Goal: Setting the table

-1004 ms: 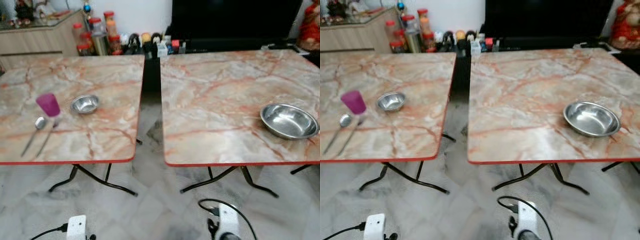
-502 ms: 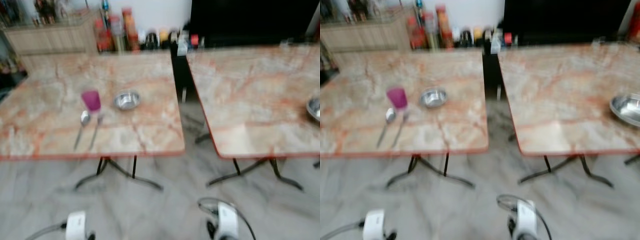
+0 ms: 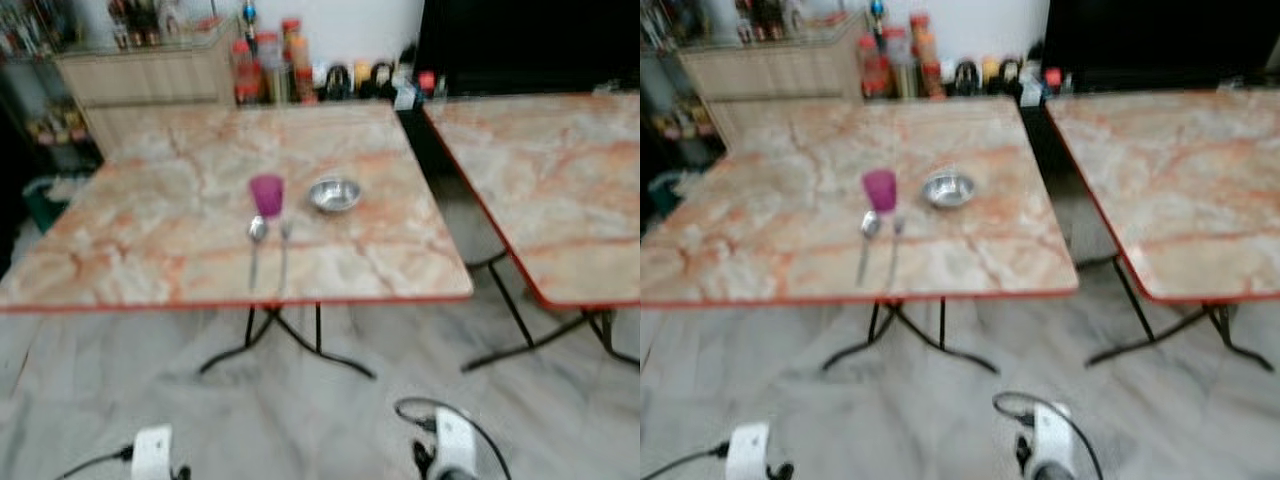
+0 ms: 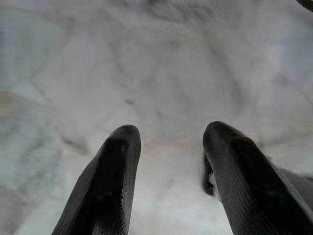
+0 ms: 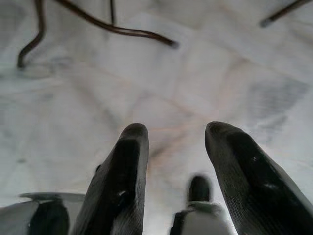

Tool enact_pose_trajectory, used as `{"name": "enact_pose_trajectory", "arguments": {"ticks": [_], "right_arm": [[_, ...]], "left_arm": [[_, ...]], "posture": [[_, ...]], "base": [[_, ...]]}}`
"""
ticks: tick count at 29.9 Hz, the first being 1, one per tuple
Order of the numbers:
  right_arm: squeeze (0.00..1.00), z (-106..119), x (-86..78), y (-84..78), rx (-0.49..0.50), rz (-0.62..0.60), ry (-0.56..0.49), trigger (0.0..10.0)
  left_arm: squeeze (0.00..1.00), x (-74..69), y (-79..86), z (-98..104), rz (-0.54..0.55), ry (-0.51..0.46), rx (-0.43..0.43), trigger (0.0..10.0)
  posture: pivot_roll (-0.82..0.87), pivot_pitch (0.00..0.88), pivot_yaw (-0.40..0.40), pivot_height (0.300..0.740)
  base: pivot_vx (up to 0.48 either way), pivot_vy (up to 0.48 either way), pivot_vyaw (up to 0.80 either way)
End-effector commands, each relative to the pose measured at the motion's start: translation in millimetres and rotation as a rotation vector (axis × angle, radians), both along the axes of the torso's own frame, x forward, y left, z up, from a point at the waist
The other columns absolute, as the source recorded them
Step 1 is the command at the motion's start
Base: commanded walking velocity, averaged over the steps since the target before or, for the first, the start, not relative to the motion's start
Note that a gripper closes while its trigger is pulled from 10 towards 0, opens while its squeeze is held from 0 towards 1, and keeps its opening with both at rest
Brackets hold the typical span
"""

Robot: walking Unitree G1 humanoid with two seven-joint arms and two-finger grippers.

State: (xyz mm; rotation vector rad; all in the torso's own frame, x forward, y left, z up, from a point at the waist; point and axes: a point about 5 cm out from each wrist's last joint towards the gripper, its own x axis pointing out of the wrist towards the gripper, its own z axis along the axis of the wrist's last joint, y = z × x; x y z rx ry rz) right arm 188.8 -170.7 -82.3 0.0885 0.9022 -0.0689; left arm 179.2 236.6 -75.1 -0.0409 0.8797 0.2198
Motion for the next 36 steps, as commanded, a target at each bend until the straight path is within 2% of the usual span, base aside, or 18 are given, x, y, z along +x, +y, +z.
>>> {"name": "enact_pose_trajectory", "arguments": {"ticks": [1,22,28,36], "right_arm": [[0.00,0.7,-0.6,-10.1,-0.021,-0.017,0.000,10.0],[0.00,2.8,2.8,-9.2,-0.030,-0.004,-0.025,10.0],[0.00,2.5,2.4,-9.2,-0.032,0.002,-0.022,10.0],[0.00,2.2,2.2,-7.8,-0.027,0.004,-0.018,10.0]], "left_arm": [[0.00,2.4,-7.4,-0.8,-0.006,-0.003,-0.015,10.0],[0.00,3.1,-8.3,-0.4,-0.007,-0.013,-0.013,10.0],[0.00,3.3,-8.2,-0.2,-0.004,-0.016,-0.013,10.0],[0.00,4.3,-9.2,0.0,-0.005,-0.017,-0.017,10.0]], "posture": [[0.10,0.000,0.061,0.740],[0.10,0.000,0.064,0.740],[0.10,0.000,0.064,0.740],[0.10,0.000,0.062,0.740]], "base": [[0.000,0.000,0.00],[0.000,0.000,0.00],[0.000,0.000,0.64],[0.243,0.000,0.00]]}}
